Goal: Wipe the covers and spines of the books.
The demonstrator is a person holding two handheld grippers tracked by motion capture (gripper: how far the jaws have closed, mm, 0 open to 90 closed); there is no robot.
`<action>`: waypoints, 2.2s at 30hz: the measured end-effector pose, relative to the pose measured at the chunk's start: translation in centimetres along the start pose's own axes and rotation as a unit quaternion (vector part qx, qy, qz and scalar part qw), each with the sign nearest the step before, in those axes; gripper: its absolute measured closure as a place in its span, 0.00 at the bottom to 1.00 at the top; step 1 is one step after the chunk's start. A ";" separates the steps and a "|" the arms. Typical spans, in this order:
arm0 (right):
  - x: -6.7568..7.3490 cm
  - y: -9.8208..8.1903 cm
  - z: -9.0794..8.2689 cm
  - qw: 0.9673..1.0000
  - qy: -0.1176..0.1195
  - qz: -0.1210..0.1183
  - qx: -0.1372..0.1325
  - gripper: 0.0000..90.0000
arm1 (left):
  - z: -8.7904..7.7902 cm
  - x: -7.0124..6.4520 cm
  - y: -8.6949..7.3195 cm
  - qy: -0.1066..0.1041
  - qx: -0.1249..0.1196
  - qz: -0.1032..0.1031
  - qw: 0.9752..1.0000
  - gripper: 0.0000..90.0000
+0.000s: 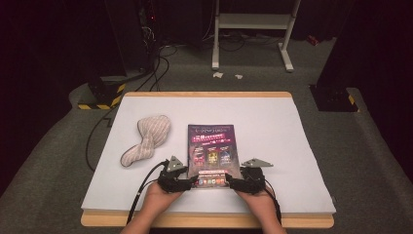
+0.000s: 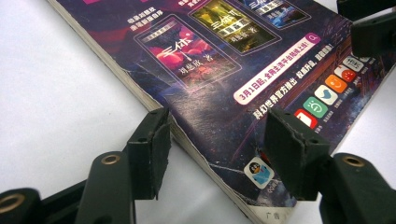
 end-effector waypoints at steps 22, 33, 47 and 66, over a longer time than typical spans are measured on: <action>0.0 -0.4 -0.3 1.000 -0.011 -0.017 0.003 0.36 | -0.3 -0.5 -0.1 0.012 0.005 0.009 1.000 0.47; 0.6 -0.8 -0.4 1.000 -0.020 -0.016 0.016 0.38 | -0.4 -0.7 -0.5 0.003 0.001 0.006 1.000 0.47; 0.0 -0.8 -0.7 1.000 -0.002 0.018 -0.006 0.45 | -0.4 -0.8 -0.5 0.005 0.000 0.006 1.000 0.47; 0.8 0.4 -2.0 0.998 -0.005 0.007 -0.068 0.46 | -0.4 -0.7 -0.5 0.005 -0.003 0.007 1.000 0.47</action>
Point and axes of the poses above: each handheld gripper's, and its own axes: z roughly forward along the jaws, y roughly out of its top, x roughly to its left, the point moved 4 cm from there along z, roughly forward along the jaws, and after that the axes turned 8 degrees about -z, right-handed, at the moved point
